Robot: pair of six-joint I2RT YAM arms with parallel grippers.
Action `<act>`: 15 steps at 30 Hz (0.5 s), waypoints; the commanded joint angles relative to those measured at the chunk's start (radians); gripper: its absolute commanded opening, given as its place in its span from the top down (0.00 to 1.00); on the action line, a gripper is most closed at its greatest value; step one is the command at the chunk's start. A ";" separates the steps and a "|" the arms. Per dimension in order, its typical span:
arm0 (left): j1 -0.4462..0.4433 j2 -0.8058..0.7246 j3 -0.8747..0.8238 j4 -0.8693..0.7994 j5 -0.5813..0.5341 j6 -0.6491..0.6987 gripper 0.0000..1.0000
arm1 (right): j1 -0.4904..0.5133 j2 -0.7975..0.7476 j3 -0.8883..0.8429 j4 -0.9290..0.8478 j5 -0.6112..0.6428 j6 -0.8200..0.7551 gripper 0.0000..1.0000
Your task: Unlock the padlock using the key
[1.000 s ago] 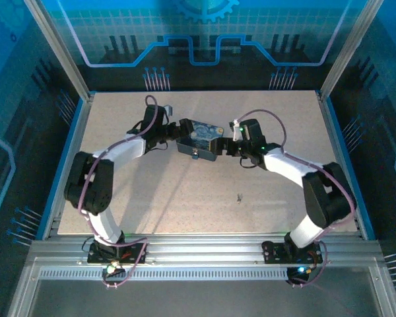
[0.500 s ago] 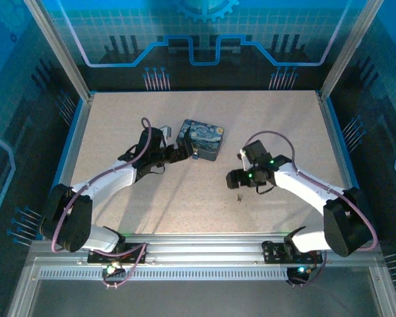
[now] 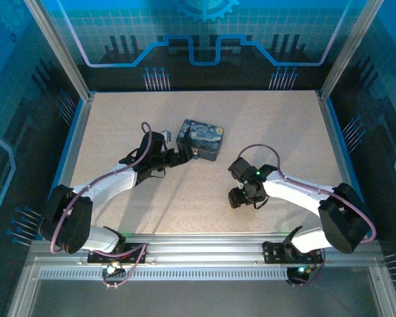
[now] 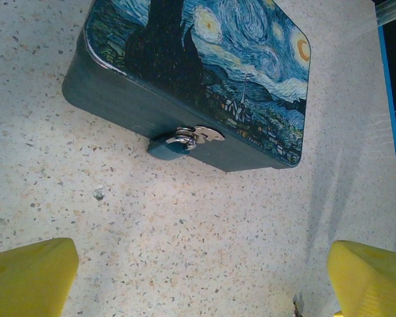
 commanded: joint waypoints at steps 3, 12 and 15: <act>-0.007 -0.007 -0.025 0.022 -0.020 -0.008 0.02 | 0.027 0.062 0.053 -0.018 0.044 0.014 0.42; -0.006 -0.003 -0.027 0.019 -0.023 -0.010 0.02 | 0.049 0.131 0.077 -0.003 0.057 0.012 0.48; -0.007 -0.001 -0.026 0.017 -0.023 -0.009 0.02 | 0.052 0.144 0.078 0.004 0.058 0.013 0.54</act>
